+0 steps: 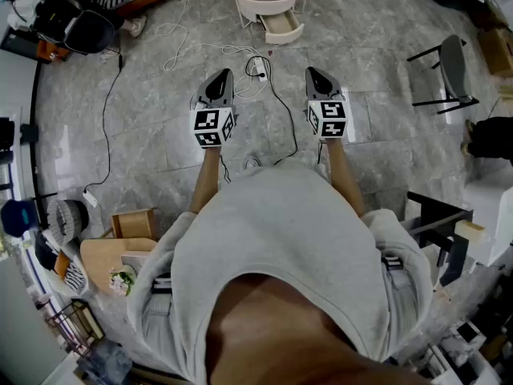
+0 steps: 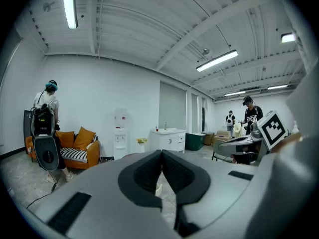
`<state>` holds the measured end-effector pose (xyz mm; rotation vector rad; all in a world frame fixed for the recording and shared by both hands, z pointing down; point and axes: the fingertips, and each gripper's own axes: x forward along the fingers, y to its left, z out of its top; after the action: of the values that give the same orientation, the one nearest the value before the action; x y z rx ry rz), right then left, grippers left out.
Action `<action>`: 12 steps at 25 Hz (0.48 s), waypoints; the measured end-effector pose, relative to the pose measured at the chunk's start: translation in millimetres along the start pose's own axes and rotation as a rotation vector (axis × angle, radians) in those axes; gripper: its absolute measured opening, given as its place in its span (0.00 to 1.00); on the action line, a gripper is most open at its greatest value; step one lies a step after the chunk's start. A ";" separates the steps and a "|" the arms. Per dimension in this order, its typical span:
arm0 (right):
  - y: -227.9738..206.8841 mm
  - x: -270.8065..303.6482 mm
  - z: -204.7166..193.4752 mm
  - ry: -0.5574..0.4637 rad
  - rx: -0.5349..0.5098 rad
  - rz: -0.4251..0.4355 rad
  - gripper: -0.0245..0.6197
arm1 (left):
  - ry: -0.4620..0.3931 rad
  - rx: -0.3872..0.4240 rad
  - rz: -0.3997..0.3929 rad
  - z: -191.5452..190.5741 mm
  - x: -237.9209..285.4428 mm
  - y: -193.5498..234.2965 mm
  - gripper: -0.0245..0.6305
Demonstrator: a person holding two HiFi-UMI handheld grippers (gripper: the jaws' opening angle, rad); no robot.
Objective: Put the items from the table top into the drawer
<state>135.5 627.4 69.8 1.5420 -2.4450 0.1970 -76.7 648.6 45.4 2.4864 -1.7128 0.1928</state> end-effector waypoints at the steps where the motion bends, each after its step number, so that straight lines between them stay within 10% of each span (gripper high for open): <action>1: -1.8 -0.1 -0.2 0.001 0.000 -0.002 0.07 | 0.000 0.001 -0.002 0.3 0.9 -1.2 0.06; 12: -31.3 -5.5 0.8 -0.020 0.009 0.005 0.07 | -0.009 0.013 -0.007 9.4 18.2 -28.0 0.06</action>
<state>165.9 618.5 67.1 1.5488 -2.4676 0.1950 -43.7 640.3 38.6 2.5062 -1.7115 0.1931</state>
